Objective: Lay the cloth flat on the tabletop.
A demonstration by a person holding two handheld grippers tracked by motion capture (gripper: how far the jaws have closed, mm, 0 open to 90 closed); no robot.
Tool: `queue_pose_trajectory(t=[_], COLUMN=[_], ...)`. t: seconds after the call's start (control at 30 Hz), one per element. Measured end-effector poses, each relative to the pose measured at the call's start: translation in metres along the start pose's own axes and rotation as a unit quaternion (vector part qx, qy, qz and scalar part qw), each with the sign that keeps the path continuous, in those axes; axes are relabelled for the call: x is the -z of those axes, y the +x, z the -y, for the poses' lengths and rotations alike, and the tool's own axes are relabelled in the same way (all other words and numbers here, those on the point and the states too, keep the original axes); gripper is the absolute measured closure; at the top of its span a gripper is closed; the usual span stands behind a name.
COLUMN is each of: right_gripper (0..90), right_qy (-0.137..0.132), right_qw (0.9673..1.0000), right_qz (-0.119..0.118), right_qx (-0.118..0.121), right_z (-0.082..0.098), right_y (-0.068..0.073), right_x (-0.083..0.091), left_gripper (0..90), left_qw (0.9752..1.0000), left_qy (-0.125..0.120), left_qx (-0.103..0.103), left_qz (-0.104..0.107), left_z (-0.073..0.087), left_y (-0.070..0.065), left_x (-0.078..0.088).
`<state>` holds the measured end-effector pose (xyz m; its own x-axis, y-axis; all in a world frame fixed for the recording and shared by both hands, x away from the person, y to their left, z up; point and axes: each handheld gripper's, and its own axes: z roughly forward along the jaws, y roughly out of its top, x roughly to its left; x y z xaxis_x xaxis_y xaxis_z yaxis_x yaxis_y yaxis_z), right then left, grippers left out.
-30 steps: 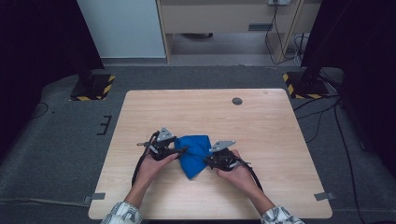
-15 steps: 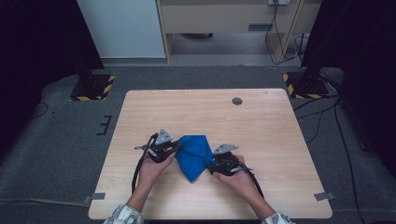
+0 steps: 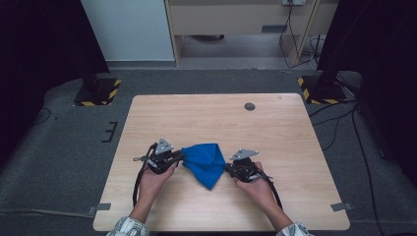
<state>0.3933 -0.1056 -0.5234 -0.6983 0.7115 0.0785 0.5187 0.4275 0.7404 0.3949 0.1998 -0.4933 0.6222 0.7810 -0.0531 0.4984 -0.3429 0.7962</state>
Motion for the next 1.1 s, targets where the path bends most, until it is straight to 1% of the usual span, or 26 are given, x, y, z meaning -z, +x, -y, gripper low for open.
queue_pose_trajectory(t=[0.03, 0.13, 0.17, 0.2, 0.23, 0.27, 0.3, 0.37, 0.4, 0.43, 0.47, 0.5, 0.53, 0.57, 0.6, 0.7, 0.73, 0.77, 0.83, 0.9, 0.93, 0.97, 1.0, 1.03, 1.07, 1.1], right_gripper=[85.3, 85.3, 85.3, 85.5, 85.5, 85.6, 85.5, 85.4, 85.3, 85.3, 85.0, 85.0, 85.0, 85.0, 85.0, 85.0, 85.2, 85.2, 85.2, 85.2, 85.2, 85.2, 85.2, 85.2, 85.2, 85.2], right_qy=[0.0, -0.008, -0.01, -0.012, -0.012, -0.013, -0.01, -0.01, -0.013, -0.013, -0.014, -0.014, -0.014, -0.013, -0.013, -0.014, -0.016, -0.017, -0.018, -0.019, -0.019, -0.019, -0.019, -0.017, -0.015, -0.015], right_qw=[1.0, 0.9999, 0.9998, 0.9996, 0.9996, 0.9995, 0.9995, 0.9996, 0.9995, 0.9995, 0.9996, 0.9996, 0.9997, 0.9997, 0.9997, 0.9998, 0.9998, 0.9998, 0.9998, 0.9998, 0.9998, 0.9998, 0.9998, 0.9998, 0.9998, 0.9998], right_qz=[0.0, 0.007, 0.01, 0.017, 0.017, 0.009, 0.007, 0.003, 0.003, 0.003, 0.002, 0.002, 0.002, 0.001, 0.001, 0.001, -0.001, -0.001, -0.003, -0.004, -0.004, -0.005, -0.005, -0.004, -0.005, -0.005], right_qx=[0.0, -0.01, -0.012, -0.017, -0.017, -0.028, -0.03, -0.027, -0.027, -0.027, -0.022, -0.022, -0.02, -0.019, -0.019, -0.015, -0.01, -0.008, -0.006, -0.004, -0.002, 0.001, 0.002, 0.005, 0.008, 0.008], right_z=[0.0, -0.001, -0.002, -0.001, -0.001, 0.0, 0.001, 0.001, 0.001, 0.001, 0.0, 0.0, 0.0, 0.0, 0.0, -0.001, -0.002, -0.003, -0.003, -0.004, -0.005, -0.005, -0.005, -0.005, -0.004, -0.004], right_y=[0.0, -0.009, -0.011, -0.018, -0.018, -0.023, -0.024, -0.024, -0.024, -0.024, -0.022, -0.022, -0.022, -0.021, -0.021, -0.021, -0.02, -0.019, -0.018, -0.016, -0.015, -0.014, -0.013, -0.013, -0.012, -0.012], right_x=[0.0, 0.008, 0.011, 0.015, 0.015, 0.016, 0.016, 0.015, 0.016, 0.016, 0.016, 0.016, 0.016, 0.016, 0.016, 0.016, 0.017, 0.017, 0.017, 0.017, 0.016, 0.016, 0.016, 0.016, 0.016, 0.016], left_gripper=[81.3, 83.6, 85.5, 88.2, 89.0, 89.2, 88.9, 86.3, 84.9, 84.9, 80.6, 77.1, 77.1, 73.2, 72.0, 70.5, 72.3, 72.1, 71.0, 66.7, 65.0, 61.9, 57.4, 56.7, 55.5, 53.5], left_qw=[1.0, 0.9997, 0.9996, 0.9993, 0.9993, 0.9993, 0.9994, 0.9996, 0.9996, 0.9997, 0.9999, 0.9999, 0.9999, 0.9998, 0.9998, 0.9989, 0.9981, 0.9981, 0.9976, 0.998, 0.9982, 0.9983, 0.9984, 0.9986, 0.9983, 0.9983], left_qy=[0.0, 0.02, 0.025, 0.035, 0.035, 0.036, 0.035, 0.026, 0.026, 0.022, 0.01, 0.01, 0.004, -0.012, -0.012, -0.042, -0.057, -0.057, -0.066, -0.062, -0.059, -0.058, -0.057, -0.054, -0.057, -0.057], left_qx=[0.0, -0.012, -0.012, -0.01, -0.01, -0.008, -0.005, -0.009, -0.009, -0.011, -0.013, -0.013, -0.014, -0.016, -0.016, -0.021, -0.024, -0.024, -0.021, -0.016, -0.01, 0.0, 0.005, 0.0, -0.009, -0.009], left_qz=[0.0, -0.001, -0.002, -0.006, -0.006, -0.007, -0.006, -0.005, -0.005, -0.005, -0.005, -0.005, -0.007, -0.007, -0.007, -0.011, -0.01, -0.01, -0.006, -0.003, 0.0, 0.005, 0.006, 0.002, 0.001, 0.001], left_z=[0.0, 0.002, 0.003, 0.004, 0.004, 0.005, 0.006, 0.006, 0.006, 0.006, 0.004, 0.004, 0.003, 0.001, 0.001, -0.004, -0.007, -0.007, -0.009, -0.009, -0.01, -0.01, -0.011, -0.012, -0.013, -0.013], left_y=[0.0, -0.002, -0.003, -0.003, -0.003, -0.002, -0.002, -0.003, -0.003, -0.003, -0.005, -0.005, -0.006, -0.008, -0.008, -0.01, -0.011, -0.011, -0.011, -0.01, -0.009, -0.008, -0.006, -0.006, -0.006, -0.006], left_x=[0.0, -0.003, -0.003, -0.004, -0.004, -0.004, -0.004, -0.002, -0.002, -0.001, 0.001, 0.001, 0.002, 0.004, 0.004, 0.011, 0.015, 0.015, 0.017, 0.014, 0.011, 0.008, 0.003, -0.001, -0.009, -0.009])
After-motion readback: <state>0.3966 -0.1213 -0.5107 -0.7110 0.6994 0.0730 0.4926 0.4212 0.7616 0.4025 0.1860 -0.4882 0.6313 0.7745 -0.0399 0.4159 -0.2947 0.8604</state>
